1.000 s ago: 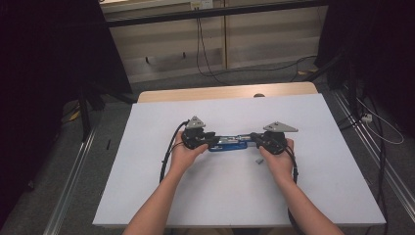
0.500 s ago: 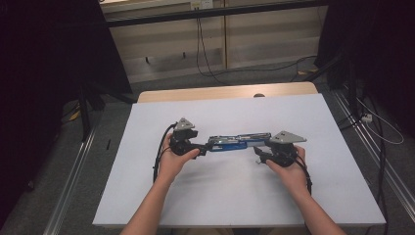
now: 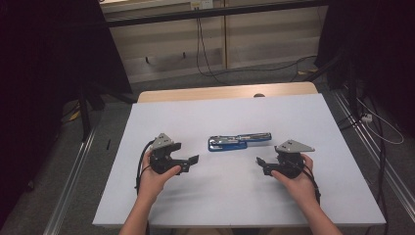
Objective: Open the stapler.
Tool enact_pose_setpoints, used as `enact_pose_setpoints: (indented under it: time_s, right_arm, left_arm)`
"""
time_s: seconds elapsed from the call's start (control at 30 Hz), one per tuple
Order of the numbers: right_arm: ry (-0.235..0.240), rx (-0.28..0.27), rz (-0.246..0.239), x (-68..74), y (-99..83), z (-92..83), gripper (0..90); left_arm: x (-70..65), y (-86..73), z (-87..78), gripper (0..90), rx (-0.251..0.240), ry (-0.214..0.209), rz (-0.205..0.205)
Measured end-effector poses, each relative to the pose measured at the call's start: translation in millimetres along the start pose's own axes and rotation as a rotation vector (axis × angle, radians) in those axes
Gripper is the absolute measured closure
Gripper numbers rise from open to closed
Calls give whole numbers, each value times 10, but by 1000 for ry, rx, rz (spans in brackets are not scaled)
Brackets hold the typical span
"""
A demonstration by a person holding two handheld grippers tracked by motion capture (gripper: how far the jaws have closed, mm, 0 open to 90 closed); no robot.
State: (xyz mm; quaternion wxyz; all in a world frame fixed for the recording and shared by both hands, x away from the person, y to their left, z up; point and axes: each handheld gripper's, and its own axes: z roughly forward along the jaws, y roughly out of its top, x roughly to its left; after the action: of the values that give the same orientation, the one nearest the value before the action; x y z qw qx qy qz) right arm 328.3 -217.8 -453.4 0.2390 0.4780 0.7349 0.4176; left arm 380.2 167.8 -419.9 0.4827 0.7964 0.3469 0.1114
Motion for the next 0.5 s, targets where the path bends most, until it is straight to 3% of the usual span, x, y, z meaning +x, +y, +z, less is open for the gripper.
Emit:
enact_pose_setpoints:
  time_s: [0.2,0.5]
  right_arm:
    - [-4,4,-11,-6,-13,-14,178]
    - [-10,29,2,-91,-24,56,209]
  left_arm:
    - [28,-142,-104,113,-9,25,-12]
    - [66,-174,-131,113,-19,28,-11]
